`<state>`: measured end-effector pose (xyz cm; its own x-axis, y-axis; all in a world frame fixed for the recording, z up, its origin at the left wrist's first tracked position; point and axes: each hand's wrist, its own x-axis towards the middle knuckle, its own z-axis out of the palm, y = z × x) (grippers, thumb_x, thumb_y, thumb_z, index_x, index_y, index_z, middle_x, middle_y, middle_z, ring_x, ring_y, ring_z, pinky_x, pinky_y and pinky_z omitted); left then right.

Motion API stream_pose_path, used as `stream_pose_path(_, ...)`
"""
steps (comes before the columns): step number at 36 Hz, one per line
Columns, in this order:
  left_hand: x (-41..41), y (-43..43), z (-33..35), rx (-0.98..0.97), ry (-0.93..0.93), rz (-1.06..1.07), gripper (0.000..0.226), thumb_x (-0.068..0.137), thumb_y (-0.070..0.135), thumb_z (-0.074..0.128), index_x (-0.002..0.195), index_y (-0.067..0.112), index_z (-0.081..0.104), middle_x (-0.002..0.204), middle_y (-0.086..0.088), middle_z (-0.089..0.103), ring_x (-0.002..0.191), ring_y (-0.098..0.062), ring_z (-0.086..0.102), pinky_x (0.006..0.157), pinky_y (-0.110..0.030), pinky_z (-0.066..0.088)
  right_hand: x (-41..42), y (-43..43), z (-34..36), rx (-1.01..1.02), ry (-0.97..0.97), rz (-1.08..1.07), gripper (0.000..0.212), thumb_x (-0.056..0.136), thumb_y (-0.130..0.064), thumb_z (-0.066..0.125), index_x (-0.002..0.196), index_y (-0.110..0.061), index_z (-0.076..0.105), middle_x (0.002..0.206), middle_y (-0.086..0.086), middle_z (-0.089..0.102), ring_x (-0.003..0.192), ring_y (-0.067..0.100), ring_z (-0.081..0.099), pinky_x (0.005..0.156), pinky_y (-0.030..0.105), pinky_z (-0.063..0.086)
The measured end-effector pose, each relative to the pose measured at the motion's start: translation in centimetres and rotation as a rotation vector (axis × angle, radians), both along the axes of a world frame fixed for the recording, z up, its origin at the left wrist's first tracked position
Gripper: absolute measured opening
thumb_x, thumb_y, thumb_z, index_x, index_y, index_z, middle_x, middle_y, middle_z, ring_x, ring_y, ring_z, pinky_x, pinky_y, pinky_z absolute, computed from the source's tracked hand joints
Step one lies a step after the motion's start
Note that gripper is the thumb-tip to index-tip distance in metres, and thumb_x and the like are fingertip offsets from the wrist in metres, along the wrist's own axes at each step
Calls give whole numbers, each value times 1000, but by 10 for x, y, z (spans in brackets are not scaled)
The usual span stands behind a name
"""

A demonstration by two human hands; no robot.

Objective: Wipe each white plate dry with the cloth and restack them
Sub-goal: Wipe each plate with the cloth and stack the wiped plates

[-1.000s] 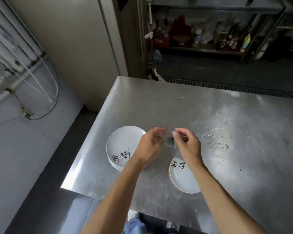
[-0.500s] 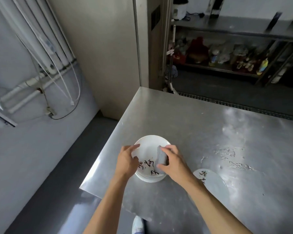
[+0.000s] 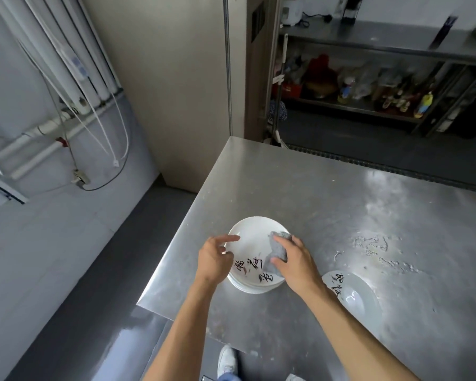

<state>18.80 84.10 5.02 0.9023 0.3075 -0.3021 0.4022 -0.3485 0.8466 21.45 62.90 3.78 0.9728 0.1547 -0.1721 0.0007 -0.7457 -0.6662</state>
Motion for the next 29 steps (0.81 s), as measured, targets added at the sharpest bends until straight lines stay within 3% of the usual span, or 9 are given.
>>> stream_pose_path(3, 0, 1, 2, -182, 1, 56, 57, 85, -12, 50, 104, 34, 78, 87, 0, 65, 63, -6, 54, 56, -19, 44, 0, 1, 1, 29, 17, -37, 60, 87, -15, 73, 143, -25, 55, 143, 4, 48, 130, 22, 50, 109, 27, 39)
stream_pose_path(5, -1, 3, 4, -281, 4, 64, 58, 86, -14, 48, 112, 28, 78, 91, -3, 65, 56, -3, 54, 52, -17, 42, -1, 2, 1, 51, 21, -56, 59, 87, -13, 73, 142, -23, 57, 143, 4, 48, 131, 21, 49, 110, 28, 38)
stream_pose_path(7, -4, 7, 5, -361, 8, 39, 60, 87, -15, 47, 117, 27, 76, 100, -7, 62, 66, -8, 56, 58, -21, 49, -1, 3, 1, 67, 22, -65, 58, 86, -13, 74, 141, -22, 58, 143, 4, 49, 131, 20, 49, 111, 26, 37)
stream_pose_path(9, -7, 12, 7, -452, 15, -4, 63, 89, -16, 47, 122, 30, 74, 119, -12, 60, 85, -20, 60, 76, -33, 61, 0, 3, 0, 63, 22, -67, 57, 86, -13, 75, 140, -22, 58, 142, 4, 49, 130, 21, 50, 109, 23, 36)
stream_pose_path(12, -10, 20, 7, -556, 26, -56, 71, 90, -18, 50, 122, 40, 75, 142, 4, 50, 95, -22, 66, 87, -44, 65, 1, 3, -2, 61, 25, -77, 55, 87, -14, 74, 139, -22, 59, 141, 4, 49, 129, 22, 50, 104, 19, 34)
stream_pose_path(20, -16, 18, 5, -693, 20, -32, 61, 96, -10, 60, 125, 42, 72, 136, -7, 54, 103, -23, 70, 78, -37, 63, 2, 0, -1, 46, 12, -73, 53, 90, -18, 72, 140, -25, 57, 137, 4, 54, 125, 22, 51, 99, 18, 33)
stream_pose_path(24, -18, 16, 6, -693, 78, -16, 59, 99, -7, 57, 143, 32, 62, 131, -4, 63, 101, -19, 71, 79, -36, 63, 2, -2, 1, 53, 23, -73, 54, 90, -19, 72, 141, -25, 55, 137, 4, 53, 127, 22, 51, 101, 21, 34)
stream_pose_path(27, -19, 15, 8, -686, 105, -30, 61, 99, -9, 55, 145, 31, 58, 115, -10, 71, 94, -21, 70, 81, -37, 63, 1, -3, 2, 53, 38, -63, 65, 93, -19, 70, 151, -24, 42, 146, 5, 48, 133, 24, 48, 107, 26, 34)
stream_pose_path(29, -20, 14, 11, -692, 115, -28, 64, 98, -9, 54, 144, 35, 56, 116, -9, 73, 94, -23, 71, 79, -36, 62, 0, -3, 2, 17, 64, -63, 74, 96, -23, 66, 158, -25, 27, 154, 3, 41, 137, 25, 45, 109, 31, 35)
